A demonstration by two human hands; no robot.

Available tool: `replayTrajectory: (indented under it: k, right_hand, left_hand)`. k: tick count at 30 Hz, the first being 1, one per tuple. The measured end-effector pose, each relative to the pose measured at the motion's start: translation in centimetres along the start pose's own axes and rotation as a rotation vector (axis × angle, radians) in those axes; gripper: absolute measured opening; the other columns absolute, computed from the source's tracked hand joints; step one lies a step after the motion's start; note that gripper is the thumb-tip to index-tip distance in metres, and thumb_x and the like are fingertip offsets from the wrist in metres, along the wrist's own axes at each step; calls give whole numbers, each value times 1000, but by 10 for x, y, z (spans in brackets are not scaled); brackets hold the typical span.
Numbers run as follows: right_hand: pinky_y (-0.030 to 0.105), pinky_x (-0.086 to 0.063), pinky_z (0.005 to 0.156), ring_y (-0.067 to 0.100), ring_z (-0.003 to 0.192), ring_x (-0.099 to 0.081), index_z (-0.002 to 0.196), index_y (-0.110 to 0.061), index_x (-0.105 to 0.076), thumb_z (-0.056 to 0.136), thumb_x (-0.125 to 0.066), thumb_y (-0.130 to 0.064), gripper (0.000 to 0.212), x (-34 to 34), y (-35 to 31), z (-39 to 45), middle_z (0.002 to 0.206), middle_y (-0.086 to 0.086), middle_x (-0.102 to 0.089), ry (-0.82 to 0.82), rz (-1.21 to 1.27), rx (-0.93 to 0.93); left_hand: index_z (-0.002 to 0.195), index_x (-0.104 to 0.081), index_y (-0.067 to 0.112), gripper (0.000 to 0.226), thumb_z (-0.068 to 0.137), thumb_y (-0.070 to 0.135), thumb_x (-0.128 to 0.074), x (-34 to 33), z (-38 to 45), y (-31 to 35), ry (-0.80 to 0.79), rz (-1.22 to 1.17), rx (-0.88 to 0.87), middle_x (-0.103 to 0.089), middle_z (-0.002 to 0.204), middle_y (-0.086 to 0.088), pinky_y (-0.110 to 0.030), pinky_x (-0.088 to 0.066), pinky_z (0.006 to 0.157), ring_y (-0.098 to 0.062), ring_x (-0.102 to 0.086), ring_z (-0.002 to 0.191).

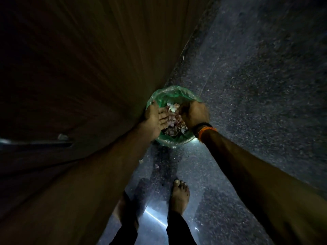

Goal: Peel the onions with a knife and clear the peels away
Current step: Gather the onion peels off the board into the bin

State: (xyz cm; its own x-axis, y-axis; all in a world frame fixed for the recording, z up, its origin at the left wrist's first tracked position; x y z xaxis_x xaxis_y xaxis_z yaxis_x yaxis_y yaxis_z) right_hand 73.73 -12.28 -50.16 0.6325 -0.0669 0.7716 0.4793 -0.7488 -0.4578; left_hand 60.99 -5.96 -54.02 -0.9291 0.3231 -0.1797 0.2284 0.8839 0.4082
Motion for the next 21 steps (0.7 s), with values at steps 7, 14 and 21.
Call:
replayTrajectory:
  k: [7, 14, 21]
  right_hand:
    - [34, -53, 82, 22, 92, -64, 95, -15, -72, 69, -62, -25, 30, -29, 44, 23, 101, 4, -69, -159, 462, -133]
    - [44, -53, 96, 32, 104, -68, 110, -19, -76, 83, -68, -13, 29, 71, -30, -46, 106, 11, -75, 43, 143, -9]
    - [41, -52, 97, 33, 111, -65, 112, -17, -75, 84, -62, -13, 31, 158, -110, -109, 113, 12, -73, -99, 95, 23]
  left_hand:
    - [147, -42, 2, 76, 104, 60, -18, 2, -29, 2, -7, -109, -4, -42, 153, -22, -50, -31, 119, -37, -40, 141]
    - [141, -51, 5, 67, 106, 55, -23, -13, -107, 18, -7, 13, -67, -54, 143, -12, -43, -38, 107, -29, -49, 132]
    - [83, -65, 22, 26, 97, 4, -50, -37, -198, 70, 39, 455, -260, -65, 92, -13, -38, -47, 81, -26, -58, 91]
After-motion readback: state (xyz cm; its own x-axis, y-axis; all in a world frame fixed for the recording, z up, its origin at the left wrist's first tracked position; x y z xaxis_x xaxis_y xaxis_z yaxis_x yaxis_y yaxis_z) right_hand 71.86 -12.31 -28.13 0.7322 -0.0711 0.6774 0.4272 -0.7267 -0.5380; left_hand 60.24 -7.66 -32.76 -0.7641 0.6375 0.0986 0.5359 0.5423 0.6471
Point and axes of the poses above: each hand's wrist, its own z-axis towards the middle knuckle, its own x-axis out of the back of the hand, y = z × x, the point moved 6 cm from there along z, towards the middle knuckle
